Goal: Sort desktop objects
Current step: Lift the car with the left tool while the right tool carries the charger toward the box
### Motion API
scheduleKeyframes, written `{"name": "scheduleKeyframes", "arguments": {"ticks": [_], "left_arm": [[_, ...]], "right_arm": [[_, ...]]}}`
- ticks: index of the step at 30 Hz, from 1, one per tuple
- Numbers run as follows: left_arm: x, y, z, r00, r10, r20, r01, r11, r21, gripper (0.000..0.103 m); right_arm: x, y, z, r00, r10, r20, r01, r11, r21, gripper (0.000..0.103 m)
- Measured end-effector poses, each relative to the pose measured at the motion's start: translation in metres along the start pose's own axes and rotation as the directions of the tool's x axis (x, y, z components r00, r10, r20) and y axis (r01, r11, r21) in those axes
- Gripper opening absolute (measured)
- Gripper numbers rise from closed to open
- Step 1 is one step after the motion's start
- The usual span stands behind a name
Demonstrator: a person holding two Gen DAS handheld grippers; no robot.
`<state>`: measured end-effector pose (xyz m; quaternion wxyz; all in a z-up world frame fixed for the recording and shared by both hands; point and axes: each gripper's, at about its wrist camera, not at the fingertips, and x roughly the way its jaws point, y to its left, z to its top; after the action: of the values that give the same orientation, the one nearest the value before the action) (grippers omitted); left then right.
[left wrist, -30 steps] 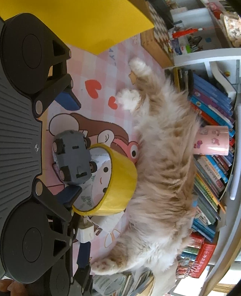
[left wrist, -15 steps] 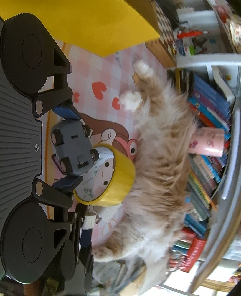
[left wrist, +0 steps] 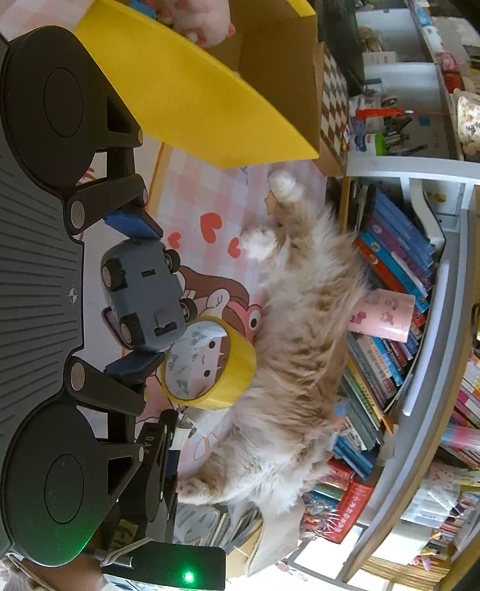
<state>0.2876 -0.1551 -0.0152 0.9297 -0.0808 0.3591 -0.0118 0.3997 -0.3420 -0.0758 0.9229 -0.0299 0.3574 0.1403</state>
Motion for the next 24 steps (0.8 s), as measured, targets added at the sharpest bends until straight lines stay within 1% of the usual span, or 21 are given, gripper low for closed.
{"name": "scheduleKeyframes", "arguments": {"ticks": [4, 10, 13, 18, 24], "left_arm": [[-0.012, 0.001, -0.004, 1.000, -0.008, 0.018, 0.008, 1.000, -0.004, 0.064], [-0.033, 0.006, -0.011, 0.999, -0.018, 0.047, 0.019, 1.000, -0.015, 0.064], [-0.042, 0.009, -0.015, 0.999, -0.025, 0.047, 0.026, 1.000, -0.015, 0.064], [-0.057, 0.014, -0.023, 0.999, -0.026, 0.046, 0.025, 0.999, 0.022, 0.064], [-0.076, 0.025, -0.030, 0.997, -0.059, 0.055, 0.058, 0.998, 0.015, 0.064]], "right_arm": [[-0.011, 0.002, -0.002, 1.000, -0.001, 0.006, 0.001, 1.000, 0.007, 0.034], [-0.038, 0.006, -0.007, 1.000, 0.004, 0.019, -0.004, 1.000, 0.009, 0.034], [-0.053, 0.007, -0.010, 1.000, 0.007, 0.027, -0.008, 1.000, 0.019, 0.034], [-0.084, 0.015, -0.014, 0.998, 0.033, 0.048, -0.035, 0.999, 0.035, 0.034], [-0.115, 0.025, -0.021, 0.997, 0.040, 0.061, -0.044, 0.997, 0.061, 0.034]]}}
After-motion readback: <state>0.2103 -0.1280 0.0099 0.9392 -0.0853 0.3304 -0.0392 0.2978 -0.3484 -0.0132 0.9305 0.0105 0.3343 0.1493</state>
